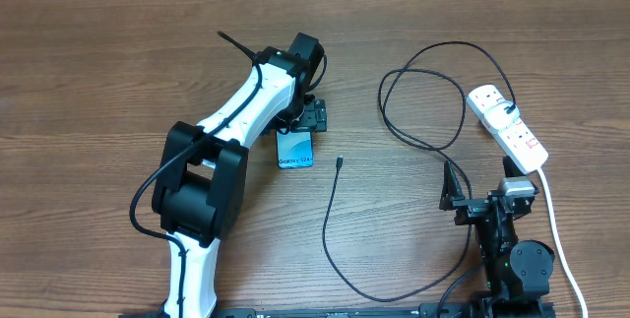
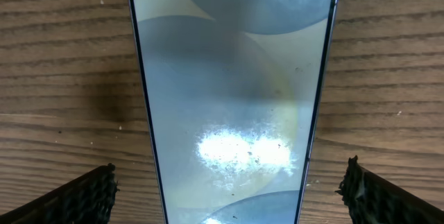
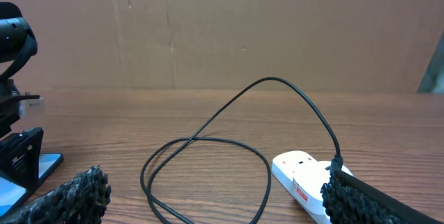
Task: Plug charger to phone and switch on socket
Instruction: 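Lower the left gripper and close it on the smartphone's sides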
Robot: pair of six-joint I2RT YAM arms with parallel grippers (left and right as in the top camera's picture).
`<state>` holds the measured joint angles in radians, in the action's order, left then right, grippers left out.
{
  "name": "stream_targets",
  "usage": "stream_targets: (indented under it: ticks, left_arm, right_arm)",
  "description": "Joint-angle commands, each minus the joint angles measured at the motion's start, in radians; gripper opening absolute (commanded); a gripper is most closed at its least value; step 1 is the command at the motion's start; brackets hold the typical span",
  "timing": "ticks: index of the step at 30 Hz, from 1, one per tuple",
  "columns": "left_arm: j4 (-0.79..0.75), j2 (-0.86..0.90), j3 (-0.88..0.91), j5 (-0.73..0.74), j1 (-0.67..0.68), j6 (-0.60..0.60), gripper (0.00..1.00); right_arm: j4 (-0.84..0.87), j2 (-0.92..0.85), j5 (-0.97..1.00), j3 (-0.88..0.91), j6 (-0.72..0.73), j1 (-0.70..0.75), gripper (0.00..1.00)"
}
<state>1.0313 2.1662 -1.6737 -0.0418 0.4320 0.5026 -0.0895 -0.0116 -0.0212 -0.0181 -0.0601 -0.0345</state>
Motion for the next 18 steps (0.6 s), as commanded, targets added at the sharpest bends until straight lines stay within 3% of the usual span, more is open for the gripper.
stream_targets:
  ticks: [1, 8, 18]
  left_arm:
    - [-0.002, 0.02, 0.005, -0.013, 0.004, 0.055, 1.0]
    - [-0.01, 0.02, 0.006, -0.01, 0.007, 0.116, 1.0]
    - [-0.037, 0.021, 0.013, -0.017, 0.007, 0.05, 1.0]
  right_arm:
    - [0.005, 0.009, 0.005, 0.01, -0.004, -0.004, 1.0]
    - [0.005, 0.009, 0.005, 0.01, -0.004, -0.004, 1.0]
    - [0.005, 0.009, 0.005, 0.01, -0.004, -0.004, 1.0]
